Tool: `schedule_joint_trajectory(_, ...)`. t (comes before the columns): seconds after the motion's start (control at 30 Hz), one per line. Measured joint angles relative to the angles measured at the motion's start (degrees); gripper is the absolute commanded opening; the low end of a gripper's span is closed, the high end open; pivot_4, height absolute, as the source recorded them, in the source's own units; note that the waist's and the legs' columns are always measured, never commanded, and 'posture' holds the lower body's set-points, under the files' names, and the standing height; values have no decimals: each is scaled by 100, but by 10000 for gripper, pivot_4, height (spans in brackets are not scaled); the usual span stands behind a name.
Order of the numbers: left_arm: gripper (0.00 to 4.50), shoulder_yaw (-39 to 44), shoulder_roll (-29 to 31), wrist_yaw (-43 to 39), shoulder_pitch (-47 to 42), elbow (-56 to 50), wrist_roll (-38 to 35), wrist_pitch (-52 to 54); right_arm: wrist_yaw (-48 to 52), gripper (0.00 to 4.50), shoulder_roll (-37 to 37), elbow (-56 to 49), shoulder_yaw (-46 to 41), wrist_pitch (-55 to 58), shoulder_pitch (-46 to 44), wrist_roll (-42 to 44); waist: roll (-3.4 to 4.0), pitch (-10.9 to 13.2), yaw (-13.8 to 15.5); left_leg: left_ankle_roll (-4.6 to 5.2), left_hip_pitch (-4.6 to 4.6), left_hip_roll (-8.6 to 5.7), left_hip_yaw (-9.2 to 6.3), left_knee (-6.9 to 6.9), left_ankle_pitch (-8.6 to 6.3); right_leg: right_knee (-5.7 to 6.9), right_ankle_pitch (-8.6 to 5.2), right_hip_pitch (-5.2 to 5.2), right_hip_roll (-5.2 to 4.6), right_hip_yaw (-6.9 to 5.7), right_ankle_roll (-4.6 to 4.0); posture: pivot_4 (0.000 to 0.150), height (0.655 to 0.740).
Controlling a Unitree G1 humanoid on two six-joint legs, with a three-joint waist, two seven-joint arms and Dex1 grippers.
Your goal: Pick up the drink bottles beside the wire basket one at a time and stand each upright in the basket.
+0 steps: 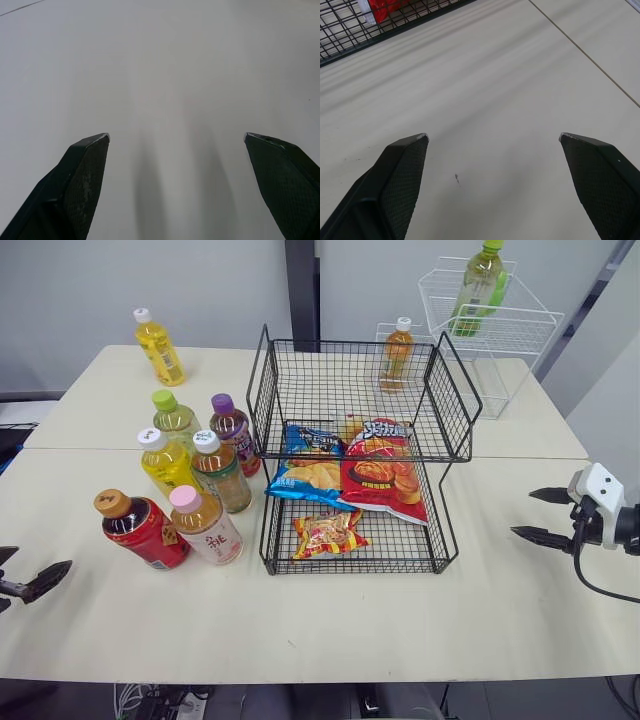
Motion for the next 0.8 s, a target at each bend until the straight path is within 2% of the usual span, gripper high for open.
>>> schedule_joint_trajectory(0.8,44736,113,-18,-230,-350,544,-284,-399,-791,45000,354,777,-163,-785,-277,-188,-8,-5,-8,4,-6,0,-10,69,-8,85,-28,-11,0,-3,-2,1500,6736)
